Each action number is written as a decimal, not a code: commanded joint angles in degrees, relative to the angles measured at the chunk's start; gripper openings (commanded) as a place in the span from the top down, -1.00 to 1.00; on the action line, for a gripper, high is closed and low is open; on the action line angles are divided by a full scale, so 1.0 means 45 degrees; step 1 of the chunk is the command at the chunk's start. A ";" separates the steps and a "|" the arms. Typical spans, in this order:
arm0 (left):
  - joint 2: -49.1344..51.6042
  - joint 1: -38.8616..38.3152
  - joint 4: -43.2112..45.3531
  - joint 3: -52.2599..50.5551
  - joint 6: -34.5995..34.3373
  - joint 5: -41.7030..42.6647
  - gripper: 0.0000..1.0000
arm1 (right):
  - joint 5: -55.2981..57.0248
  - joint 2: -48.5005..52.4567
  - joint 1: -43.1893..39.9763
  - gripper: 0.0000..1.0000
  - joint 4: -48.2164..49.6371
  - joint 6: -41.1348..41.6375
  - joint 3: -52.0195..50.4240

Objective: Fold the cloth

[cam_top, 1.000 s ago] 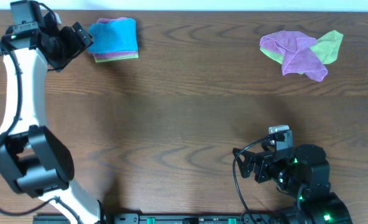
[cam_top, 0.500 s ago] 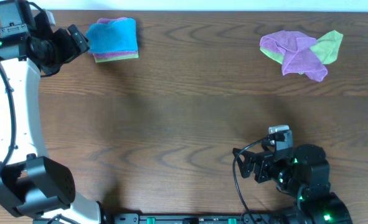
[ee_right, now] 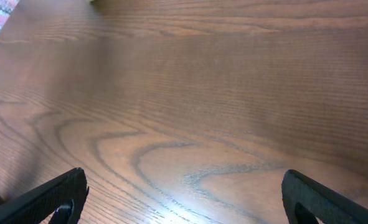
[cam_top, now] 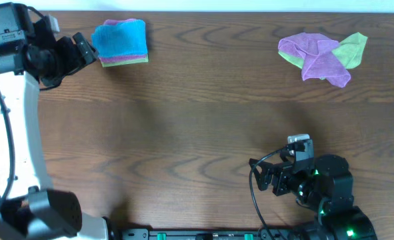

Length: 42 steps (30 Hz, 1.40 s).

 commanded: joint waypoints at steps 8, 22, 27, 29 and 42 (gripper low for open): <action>-0.1885 0.0024 -0.0753 0.0272 0.2220 -0.0102 -0.90 | 0.0049 -0.0073 -0.0083 -0.98 -0.0010 0.0136 -0.0053; -0.5265 0.0019 0.1472 -0.3322 0.3419 -0.0087 -0.90 | 0.0049 -0.0073 -0.0083 -0.99 -0.0005 0.0136 -0.0053; -0.7320 -0.0146 0.3531 -0.6241 0.3730 -0.0049 -0.90 | 0.0049 -0.0073 -0.0083 -0.99 -0.0010 0.0136 -0.0053; -0.8106 -0.0573 0.4095 -0.7237 0.4517 -0.0058 -0.90 | 0.0049 -0.0073 -0.0083 -0.99 -0.0010 0.0136 -0.0053; -1.3007 -0.3196 0.6581 -1.2677 0.5838 -0.2186 -0.91 | 0.0049 -0.0073 -0.0083 -0.98 -0.0010 0.0136 -0.0053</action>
